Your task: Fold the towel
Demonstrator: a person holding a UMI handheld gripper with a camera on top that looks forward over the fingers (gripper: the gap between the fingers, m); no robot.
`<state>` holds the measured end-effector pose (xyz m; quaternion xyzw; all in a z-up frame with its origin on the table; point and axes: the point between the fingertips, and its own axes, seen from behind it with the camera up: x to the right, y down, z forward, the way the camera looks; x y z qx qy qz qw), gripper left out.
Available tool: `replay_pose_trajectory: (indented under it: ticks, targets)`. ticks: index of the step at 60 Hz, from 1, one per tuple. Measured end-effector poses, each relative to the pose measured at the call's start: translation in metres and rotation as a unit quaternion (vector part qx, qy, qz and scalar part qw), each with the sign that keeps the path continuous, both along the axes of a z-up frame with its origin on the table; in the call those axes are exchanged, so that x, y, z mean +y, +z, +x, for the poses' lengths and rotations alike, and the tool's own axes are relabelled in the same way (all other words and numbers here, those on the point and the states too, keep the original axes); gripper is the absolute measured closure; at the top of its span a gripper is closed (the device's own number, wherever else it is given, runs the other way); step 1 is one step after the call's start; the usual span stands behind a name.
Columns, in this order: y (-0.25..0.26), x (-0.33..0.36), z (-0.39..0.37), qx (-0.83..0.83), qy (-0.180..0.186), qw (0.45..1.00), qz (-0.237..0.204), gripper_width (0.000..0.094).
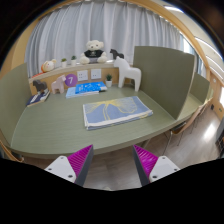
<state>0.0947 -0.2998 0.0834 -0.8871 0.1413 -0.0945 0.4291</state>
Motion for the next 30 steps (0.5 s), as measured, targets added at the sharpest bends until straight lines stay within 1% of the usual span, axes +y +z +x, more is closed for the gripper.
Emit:
replay_pose_trajectory:
  ticks: [4, 9, 20, 30]
  targets:
    - [-0.022, 0.028, -0.013, 0.007, 0.019, 1.0, -0.015, 0.0152]
    - [-0.037, 0.068, -0.021, 0.008, 0.043, 0.999, -0.026, 0.015]
    - [-0.05, 0.165, -0.033, 0.01, 0.083, 0.996, -0.031, 0.0149]
    - [-0.064, 0.241, -0.042, 0.005, 0.119, 0.992, -0.039, 0.0159]
